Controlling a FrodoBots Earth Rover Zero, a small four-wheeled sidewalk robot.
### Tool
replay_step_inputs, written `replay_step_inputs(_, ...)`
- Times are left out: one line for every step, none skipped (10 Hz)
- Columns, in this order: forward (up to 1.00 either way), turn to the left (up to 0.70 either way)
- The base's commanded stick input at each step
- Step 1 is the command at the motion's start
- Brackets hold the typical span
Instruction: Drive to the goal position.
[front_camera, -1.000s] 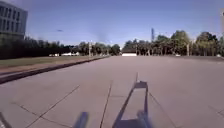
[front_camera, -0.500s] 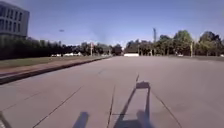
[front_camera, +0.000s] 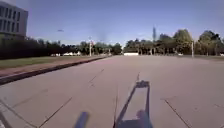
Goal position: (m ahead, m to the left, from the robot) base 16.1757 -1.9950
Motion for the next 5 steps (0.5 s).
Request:
replay_step_inputs(1.0,0.0)
replay_step_inputs(1.0,0.0)
replay_step_inputs(1.0,0.0)
replay_step_inputs(1.0,0.0)
replay_step_inputs(1.0,0.0)
